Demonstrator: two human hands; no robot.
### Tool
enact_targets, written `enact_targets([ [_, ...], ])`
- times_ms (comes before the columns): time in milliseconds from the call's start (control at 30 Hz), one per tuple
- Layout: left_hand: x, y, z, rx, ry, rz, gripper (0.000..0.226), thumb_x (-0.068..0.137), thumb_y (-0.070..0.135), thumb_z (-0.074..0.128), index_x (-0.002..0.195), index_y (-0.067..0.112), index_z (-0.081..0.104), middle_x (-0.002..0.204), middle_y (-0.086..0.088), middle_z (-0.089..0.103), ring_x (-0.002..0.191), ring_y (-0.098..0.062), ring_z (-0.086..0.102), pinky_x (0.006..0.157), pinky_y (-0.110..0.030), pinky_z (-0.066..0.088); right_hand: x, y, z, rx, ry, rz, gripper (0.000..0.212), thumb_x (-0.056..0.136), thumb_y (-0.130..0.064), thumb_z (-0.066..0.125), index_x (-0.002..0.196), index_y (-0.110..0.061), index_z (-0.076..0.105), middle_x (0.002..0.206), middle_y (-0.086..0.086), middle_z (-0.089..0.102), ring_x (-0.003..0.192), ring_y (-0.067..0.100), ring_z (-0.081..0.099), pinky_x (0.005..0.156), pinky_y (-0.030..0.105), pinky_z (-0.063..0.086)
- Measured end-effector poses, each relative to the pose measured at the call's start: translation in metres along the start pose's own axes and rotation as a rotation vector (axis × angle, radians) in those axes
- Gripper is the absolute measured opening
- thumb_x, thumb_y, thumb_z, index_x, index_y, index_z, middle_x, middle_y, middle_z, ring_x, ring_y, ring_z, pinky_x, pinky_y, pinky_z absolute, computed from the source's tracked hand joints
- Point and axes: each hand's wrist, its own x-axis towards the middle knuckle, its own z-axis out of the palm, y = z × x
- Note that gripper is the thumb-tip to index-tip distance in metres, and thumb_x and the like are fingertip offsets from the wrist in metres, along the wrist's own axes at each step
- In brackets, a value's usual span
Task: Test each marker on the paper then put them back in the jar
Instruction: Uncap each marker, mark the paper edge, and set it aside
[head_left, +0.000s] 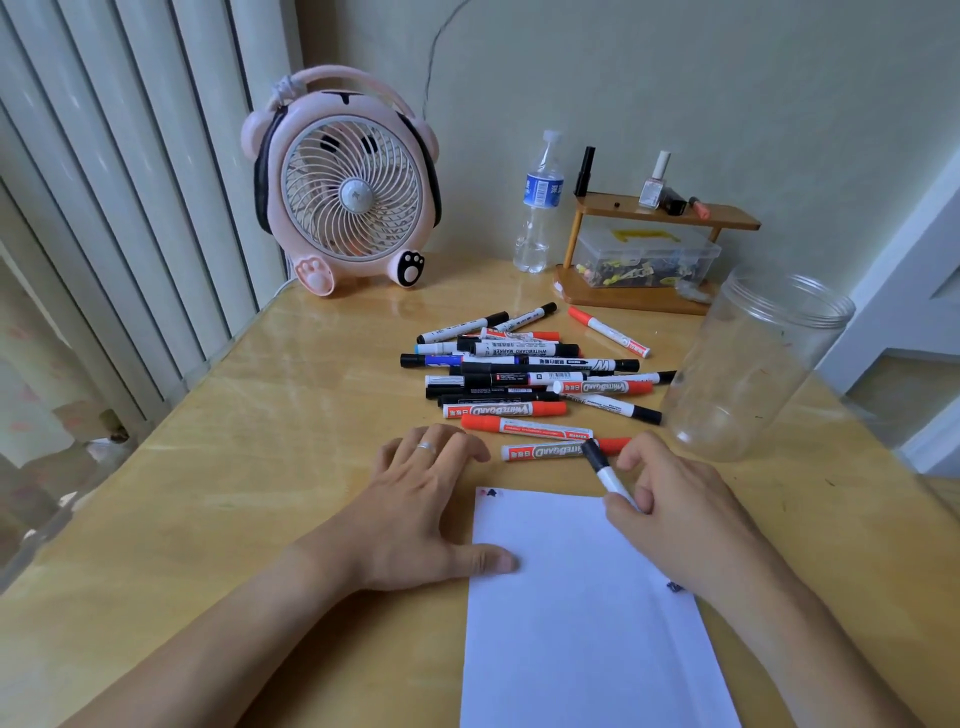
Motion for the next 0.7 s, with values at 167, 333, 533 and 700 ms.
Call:
enact_targets([
  [167, 0.0, -0.004, -0.002, -0.055, -0.028, -0.012, 0.073, 0.072, 0.086, 0.063, 0.128, 0.047, 0.035, 0.131, 0.023, 0.031, 0.131, -0.001, 0.024, 0.11, -0.029, 0.013, -0.002, 0.005, -0.012, -0.192, -0.001, 0.185, 0.017, 0.091, -0.034, 0.06, 0.085, -0.023, 0.048, 0.075, -0.004, 0.064, 0.072, 0.022, 0.063, 0.059, 0.034, 0.049],
  [333, 0.0, -0.007, -0.003, -0.075, 0.008, -0.029, 0.061, 0.074, 0.086, 0.056, 0.12, 0.046, 0.047, 0.127, 0.021, 0.035, 0.128, -0.002, 0.03, 0.112, -0.034, 0.016, -0.006, 0.004, -0.022, -0.322, -0.011, 0.317, 0.019, 0.097, -0.037, 0.055, 0.086, -0.021, 0.052, 0.083, -0.003, 0.063, 0.075, 0.021, 0.059, 0.058, 0.03, 0.043],
  [533, -0.001, -0.013, -0.005, -0.073, -0.006, -0.066, 0.061, 0.072, 0.087, 0.059, 0.119, 0.05, 0.048, 0.127, 0.021, 0.037, 0.129, -0.003, 0.031, 0.111, -0.034, 0.016, -0.001, 0.013, -0.019, -0.295, 0.071, 0.344, 0.039, 0.093, -0.047, 0.064, 0.12, -0.021, 0.054, 0.124, 0.007, 0.052, 0.118, 0.03, 0.049, 0.091, 0.04, 0.05],
  [700, -0.001, -0.014, -0.007, -0.086, -0.018, -0.067, 0.064, 0.069, 0.09, 0.056, 0.119, 0.049, 0.05, 0.127, 0.021, 0.038, 0.127, -0.003, 0.032, 0.112, -0.034, 0.016, 0.005, 0.021, -0.014, -0.218, 0.099, 0.359, 0.048, 0.096, -0.042, 0.06, 0.138, -0.022, 0.047, 0.133, 0.01, 0.047, 0.128, 0.032, 0.039, 0.09, 0.04, 0.046],
])
